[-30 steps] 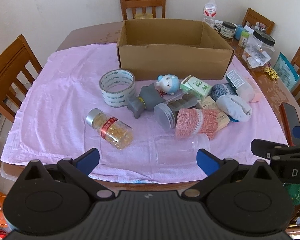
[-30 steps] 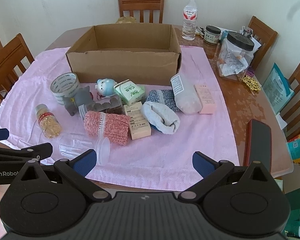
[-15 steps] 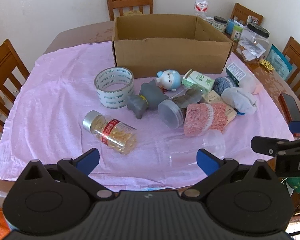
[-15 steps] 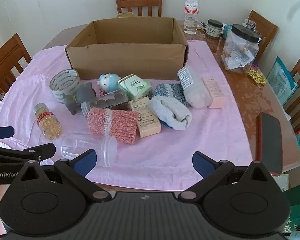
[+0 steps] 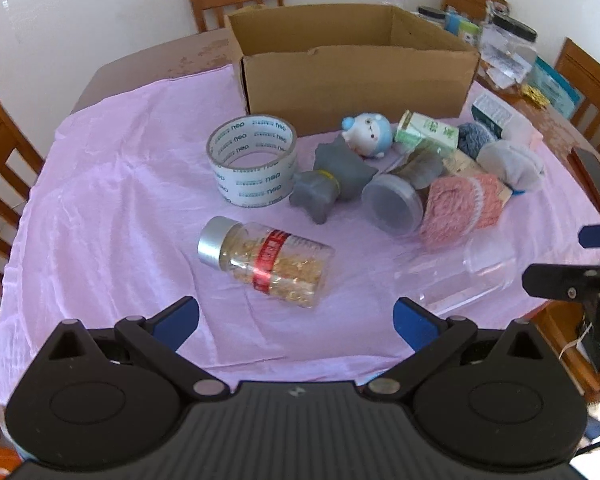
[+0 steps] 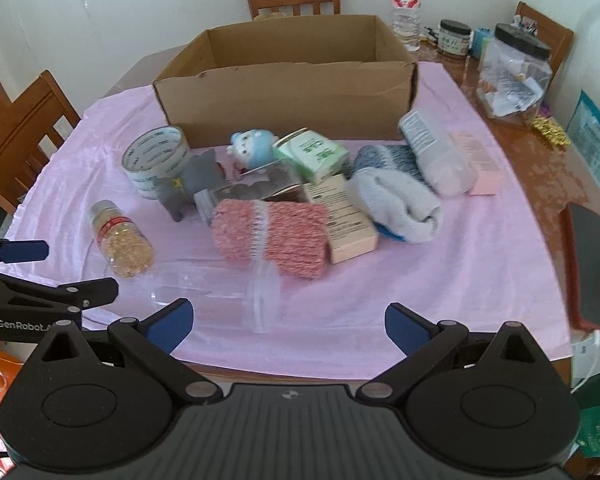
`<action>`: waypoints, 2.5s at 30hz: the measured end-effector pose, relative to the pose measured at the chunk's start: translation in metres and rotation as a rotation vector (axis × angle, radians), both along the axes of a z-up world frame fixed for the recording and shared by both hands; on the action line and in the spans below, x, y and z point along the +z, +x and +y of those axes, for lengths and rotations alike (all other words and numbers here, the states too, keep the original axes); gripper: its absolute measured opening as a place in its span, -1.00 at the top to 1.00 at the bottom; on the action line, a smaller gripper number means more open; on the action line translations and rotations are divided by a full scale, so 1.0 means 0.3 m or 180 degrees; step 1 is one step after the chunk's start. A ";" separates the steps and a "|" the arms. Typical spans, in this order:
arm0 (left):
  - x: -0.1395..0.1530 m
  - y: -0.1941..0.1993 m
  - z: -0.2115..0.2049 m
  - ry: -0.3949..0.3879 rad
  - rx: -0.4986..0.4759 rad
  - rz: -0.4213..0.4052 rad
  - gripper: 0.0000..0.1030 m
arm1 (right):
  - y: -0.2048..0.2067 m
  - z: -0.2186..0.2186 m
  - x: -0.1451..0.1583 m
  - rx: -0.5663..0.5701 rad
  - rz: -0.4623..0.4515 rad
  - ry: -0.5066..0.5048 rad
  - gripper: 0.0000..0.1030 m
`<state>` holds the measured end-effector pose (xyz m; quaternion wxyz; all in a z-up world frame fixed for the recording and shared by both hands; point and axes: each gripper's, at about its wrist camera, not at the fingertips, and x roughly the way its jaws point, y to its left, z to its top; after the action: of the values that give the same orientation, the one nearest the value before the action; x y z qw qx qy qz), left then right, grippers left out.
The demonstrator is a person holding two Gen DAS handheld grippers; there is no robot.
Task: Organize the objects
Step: 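Move both tools toward the capsule bottle and clear plastic jar, then grasp the capsule bottle with the left tool while the right tool grasps the clear jar, then carry both items into the cardboard box and open both tools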
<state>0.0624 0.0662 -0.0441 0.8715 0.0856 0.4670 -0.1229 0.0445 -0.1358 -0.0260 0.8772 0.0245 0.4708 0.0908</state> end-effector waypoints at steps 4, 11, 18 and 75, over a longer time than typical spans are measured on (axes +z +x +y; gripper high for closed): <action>-0.025 0.022 0.037 0.0064 -0.0174 0.0020 -0.99 | 0.006 0.046 -0.020 0.0045 0.0013 0.0105 -1.00; -0.055 0.070 0.114 0.0044 -0.0421 0.0040 -0.99 | 0.027 0.119 -0.066 0.0011 0.0082 0.0242 -1.00; -0.078 0.122 0.147 -0.0019 -0.0688 0.0006 -0.99 | 0.054 0.184 -0.116 -0.0066 0.0137 0.0150 -1.00; 0.232 0.353 -0.012 -0.0149 -0.0627 -0.0104 -0.81 | 0.390 0.056 0.192 0.0966 0.0157 -0.0065 -0.81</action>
<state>0.1685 0.0627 0.0255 0.8644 0.1128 0.4390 -0.2174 0.1616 -0.1190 0.0315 0.8418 -0.0536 0.4915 0.2169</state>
